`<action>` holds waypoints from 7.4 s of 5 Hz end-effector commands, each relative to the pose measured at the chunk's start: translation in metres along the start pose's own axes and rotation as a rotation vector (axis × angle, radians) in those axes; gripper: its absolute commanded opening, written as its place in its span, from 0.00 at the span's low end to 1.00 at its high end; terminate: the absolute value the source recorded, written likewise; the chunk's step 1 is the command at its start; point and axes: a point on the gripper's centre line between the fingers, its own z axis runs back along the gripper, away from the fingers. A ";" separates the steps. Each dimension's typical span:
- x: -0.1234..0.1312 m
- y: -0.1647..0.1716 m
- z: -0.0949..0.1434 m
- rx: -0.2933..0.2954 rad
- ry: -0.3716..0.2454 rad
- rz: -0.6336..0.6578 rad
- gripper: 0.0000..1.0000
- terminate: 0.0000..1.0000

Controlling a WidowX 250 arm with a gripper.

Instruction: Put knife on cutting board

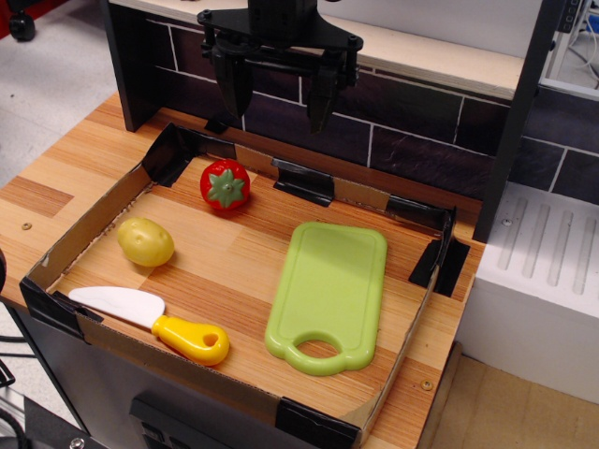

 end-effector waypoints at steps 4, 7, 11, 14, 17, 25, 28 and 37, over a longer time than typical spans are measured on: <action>-0.030 -0.005 0.002 -0.370 -0.017 -0.701 1.00 0.00; -0.063 0.010 -0.023 -0.347 0.054 -1.314 1.00 0.00; -0.085 0.032 -0.061 -0.363 -0.021 -1.531 1.00 0.00; -0.100 0.028 -0.078 -0.374 0.029 -1.707 1.00 0.00; -0.108 0.026 -0.088 -0.325 0.000 -1.721 1.00 0.00; -0.112 0.009 -0.077 -0.277 0.077 -1.302 0.00 0.00; -0.083 -0.022 -0.043 -0.270 -0.041 -1.129 0.00 0.00; -0.005 -0.040 -0.077 -0.213 -0.166 0.002 1.00 0.00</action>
